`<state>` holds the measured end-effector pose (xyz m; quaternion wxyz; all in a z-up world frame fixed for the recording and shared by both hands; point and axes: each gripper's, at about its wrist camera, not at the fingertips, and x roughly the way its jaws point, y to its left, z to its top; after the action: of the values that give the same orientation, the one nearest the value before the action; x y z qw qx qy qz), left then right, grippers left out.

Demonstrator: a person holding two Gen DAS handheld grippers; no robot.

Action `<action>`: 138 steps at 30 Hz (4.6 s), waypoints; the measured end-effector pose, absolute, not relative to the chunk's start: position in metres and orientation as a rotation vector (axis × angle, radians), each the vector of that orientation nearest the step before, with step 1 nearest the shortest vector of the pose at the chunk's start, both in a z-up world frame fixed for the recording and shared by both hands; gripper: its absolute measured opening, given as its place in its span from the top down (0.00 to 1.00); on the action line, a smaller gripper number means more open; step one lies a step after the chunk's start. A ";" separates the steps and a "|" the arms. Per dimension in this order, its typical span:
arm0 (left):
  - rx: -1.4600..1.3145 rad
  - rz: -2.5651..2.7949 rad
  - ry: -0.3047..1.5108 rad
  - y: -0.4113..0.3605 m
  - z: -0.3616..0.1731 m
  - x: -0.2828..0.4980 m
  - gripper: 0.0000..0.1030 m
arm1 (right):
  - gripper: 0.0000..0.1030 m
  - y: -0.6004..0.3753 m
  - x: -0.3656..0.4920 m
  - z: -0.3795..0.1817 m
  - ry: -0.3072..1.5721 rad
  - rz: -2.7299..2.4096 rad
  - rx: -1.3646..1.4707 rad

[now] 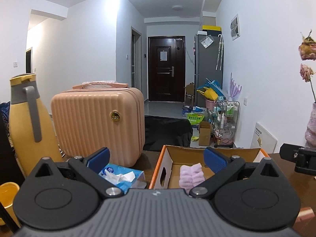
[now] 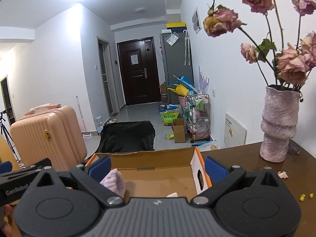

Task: Organize soft objects
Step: 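Withdraw both grippers from the box back toward the soft items, then grasp the pink satin scrunchies with the right gripper while the left approaches the white sponge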

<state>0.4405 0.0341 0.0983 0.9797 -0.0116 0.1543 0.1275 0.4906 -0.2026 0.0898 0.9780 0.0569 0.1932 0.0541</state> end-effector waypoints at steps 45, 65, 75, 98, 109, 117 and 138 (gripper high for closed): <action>-0.048 0.069 0.360 0.028 0.037 0.215 0.00 | 0.01 -0.227 0.256 0.022 0.458 0.166 -0.015; 0.009 0.057 0.379 0.034 -0.014 0.187 0.00 | 0.01 -0.221 0.224 -0.027 0.484 0.228 -0.065; -0.027 0.039 0.411 0.042 -0.023 0.190 0.00 | 0.01 -0.198 0.233 -0.038 0.531 0.301 -0.151; -0.032 0.068 0.472 0.041 -0.032 0.200 0.00 | 0.60 -0.180 0.259 -0.047 0.542 0.454 -0.225; -0.032 0.086 0.475 0.044 -0.027 0.203 0.00 | 0.61 -0.204 0.249 -0.030 0.420 0.388 -0.107; 0.025 0.096 0.452 0.051 -0.016 0.211 0.00 | 0.61 -0.221 0.249 -0.024 0.382 0.332 -0.040; -0.054 0.139 0.581 0.081 -0.032 0.240 0.00 | 0.61 -0.230 0.253 -0.024 0.381 0.257 0.001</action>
<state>0.2395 0.0809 -0.0325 0.9553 -0.0267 0.2864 0.0686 0.2527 -0.2298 -0.0245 0.9737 0.0003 0.1889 0.1275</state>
